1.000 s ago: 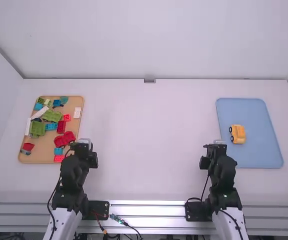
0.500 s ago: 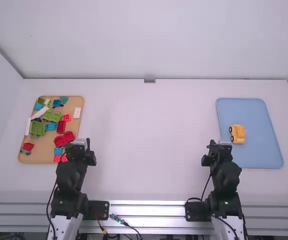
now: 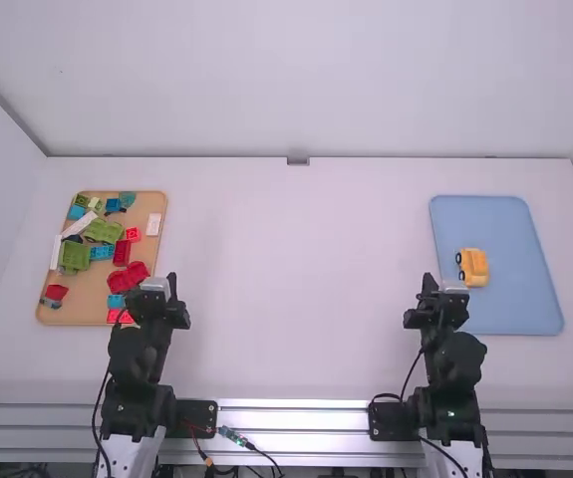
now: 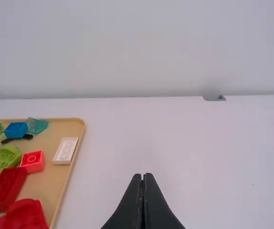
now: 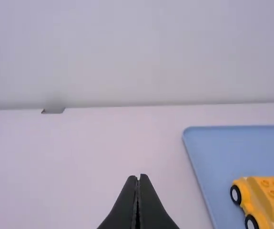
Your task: Assemble lego blocks to make yellow taxi
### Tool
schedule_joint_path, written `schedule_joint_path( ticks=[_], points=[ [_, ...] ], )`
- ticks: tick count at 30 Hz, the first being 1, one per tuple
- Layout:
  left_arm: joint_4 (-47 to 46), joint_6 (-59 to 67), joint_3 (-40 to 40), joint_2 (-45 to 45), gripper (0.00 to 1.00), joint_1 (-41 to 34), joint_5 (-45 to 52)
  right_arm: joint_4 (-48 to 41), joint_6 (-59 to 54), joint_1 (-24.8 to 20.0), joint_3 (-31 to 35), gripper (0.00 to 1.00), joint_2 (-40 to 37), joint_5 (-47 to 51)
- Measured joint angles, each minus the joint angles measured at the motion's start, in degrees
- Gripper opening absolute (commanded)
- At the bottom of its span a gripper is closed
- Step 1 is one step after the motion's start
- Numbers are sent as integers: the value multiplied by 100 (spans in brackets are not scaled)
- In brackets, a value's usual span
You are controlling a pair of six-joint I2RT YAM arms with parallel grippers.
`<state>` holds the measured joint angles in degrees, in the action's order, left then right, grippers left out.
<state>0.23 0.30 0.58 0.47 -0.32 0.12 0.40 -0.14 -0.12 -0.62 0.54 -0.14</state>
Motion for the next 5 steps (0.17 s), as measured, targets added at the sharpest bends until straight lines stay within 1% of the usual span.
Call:
schedule_joint_path(
  ticks=[5],
  points=[
    [2, -35, 0, 0, 0, 0, 0, -2, -24, 0, 0, 0, -2, -4]
  ],
)
